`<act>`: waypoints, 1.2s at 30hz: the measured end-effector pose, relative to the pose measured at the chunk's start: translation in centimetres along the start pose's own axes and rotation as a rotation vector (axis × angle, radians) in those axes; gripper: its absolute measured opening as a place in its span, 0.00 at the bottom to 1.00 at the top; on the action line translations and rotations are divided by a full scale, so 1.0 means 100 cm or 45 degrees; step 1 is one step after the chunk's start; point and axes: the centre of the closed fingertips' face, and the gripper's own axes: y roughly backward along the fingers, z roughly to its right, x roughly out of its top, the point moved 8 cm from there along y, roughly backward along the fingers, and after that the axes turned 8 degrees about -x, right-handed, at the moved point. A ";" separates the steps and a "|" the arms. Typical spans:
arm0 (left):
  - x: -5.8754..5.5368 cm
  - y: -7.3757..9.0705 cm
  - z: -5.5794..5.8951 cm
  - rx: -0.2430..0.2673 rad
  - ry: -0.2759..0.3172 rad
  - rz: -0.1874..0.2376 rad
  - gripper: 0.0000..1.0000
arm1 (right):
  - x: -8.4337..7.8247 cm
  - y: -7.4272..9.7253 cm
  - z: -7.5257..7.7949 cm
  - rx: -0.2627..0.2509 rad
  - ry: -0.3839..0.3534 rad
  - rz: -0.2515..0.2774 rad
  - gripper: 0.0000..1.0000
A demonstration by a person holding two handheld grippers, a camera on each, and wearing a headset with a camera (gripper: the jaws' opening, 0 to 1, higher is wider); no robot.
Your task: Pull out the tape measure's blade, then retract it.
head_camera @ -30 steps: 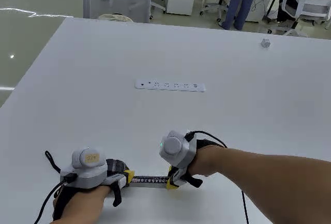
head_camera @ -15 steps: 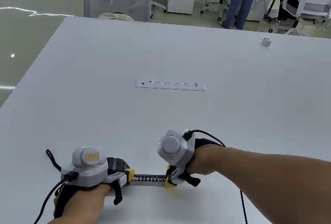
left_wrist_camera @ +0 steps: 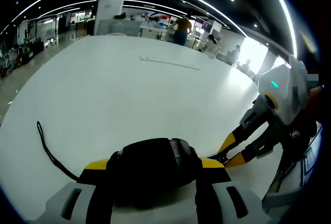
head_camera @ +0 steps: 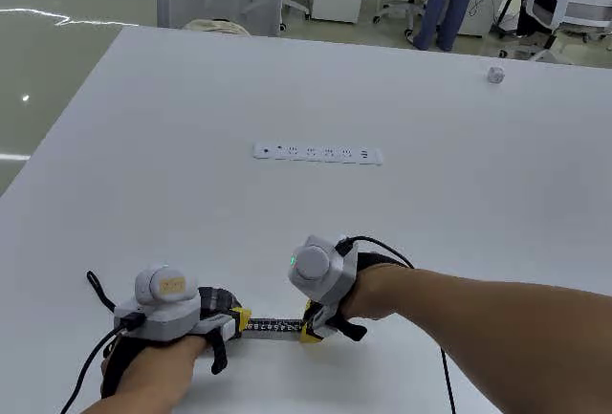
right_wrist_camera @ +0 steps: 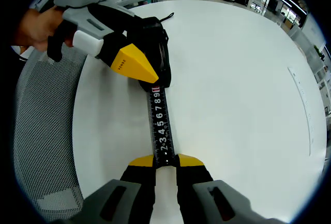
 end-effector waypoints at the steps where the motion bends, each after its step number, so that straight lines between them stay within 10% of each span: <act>1: 0.000 0.000 0.000 0.000 0.000 0.001 0.61 | 0.000 0.000 0.000 0.000 0.003 0.002 0.14; 36: -0.001 0.000 0.000 -0.022 0.007 -0.002 0.61 | 0.014 -0.005 -0.003 -0.002 0.021 0.018 0.14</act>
